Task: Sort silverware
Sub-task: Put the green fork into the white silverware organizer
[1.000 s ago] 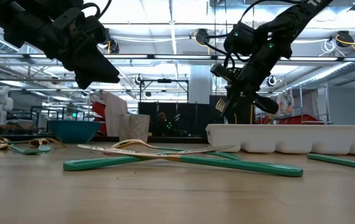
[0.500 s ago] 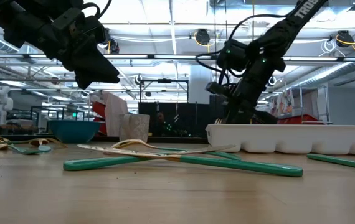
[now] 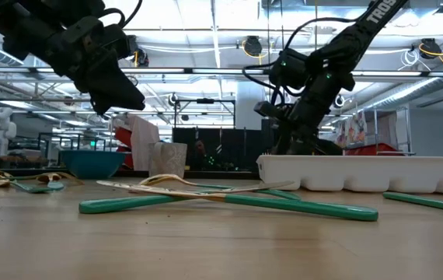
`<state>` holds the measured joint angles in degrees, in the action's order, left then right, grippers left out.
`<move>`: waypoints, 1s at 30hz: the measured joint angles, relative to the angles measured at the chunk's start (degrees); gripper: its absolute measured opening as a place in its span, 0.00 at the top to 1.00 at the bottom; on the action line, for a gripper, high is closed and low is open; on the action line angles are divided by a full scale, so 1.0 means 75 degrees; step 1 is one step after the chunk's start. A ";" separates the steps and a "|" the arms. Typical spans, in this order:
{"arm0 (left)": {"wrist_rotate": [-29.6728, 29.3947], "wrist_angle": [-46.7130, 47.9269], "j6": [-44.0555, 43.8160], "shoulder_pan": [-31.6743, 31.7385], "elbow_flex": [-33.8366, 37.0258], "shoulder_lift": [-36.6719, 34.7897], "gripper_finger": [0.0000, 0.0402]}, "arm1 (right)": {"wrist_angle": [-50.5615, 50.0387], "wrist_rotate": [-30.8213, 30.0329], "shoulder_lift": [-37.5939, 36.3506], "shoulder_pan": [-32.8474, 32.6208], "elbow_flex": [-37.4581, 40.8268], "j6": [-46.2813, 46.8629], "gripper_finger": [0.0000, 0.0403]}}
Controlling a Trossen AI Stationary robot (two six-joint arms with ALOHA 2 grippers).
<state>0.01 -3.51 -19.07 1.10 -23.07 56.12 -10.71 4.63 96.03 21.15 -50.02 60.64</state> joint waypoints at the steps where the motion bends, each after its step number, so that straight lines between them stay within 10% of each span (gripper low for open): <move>1: -0.0003 0.0006 0.0000 0.0000 0.0000 0.0000 0.71 | -0.0011 0.0004 0.0000 0.0000 -0.0025 -0.0047 0.78; 13: -0.0003 0.0015 0.0000 0.0000 0.0000 0.0000 0.71 | -0.1995 -0.1081 0.0012 0.0006 -0.1623 -0.1473 0.73; 22: -0.0003 0.0024 0.0000 0.0000 0.0000 0.0000 0.71 | -0.2961 -0.1635 0.0009 -0.0100 -0.2110 -0.3247 0.97; 30: -0.0067 0.0023 0.0000 0.0000 0.0000 0.0000 0.71 | -0.2997 -0.1676 0.0170 -0.0105 -0.2110 -0.3818 1.00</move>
<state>-0.49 -3.34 -19.07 1.10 -23.07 56.12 -33.19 -7.94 97.31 20.36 -65.84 32.01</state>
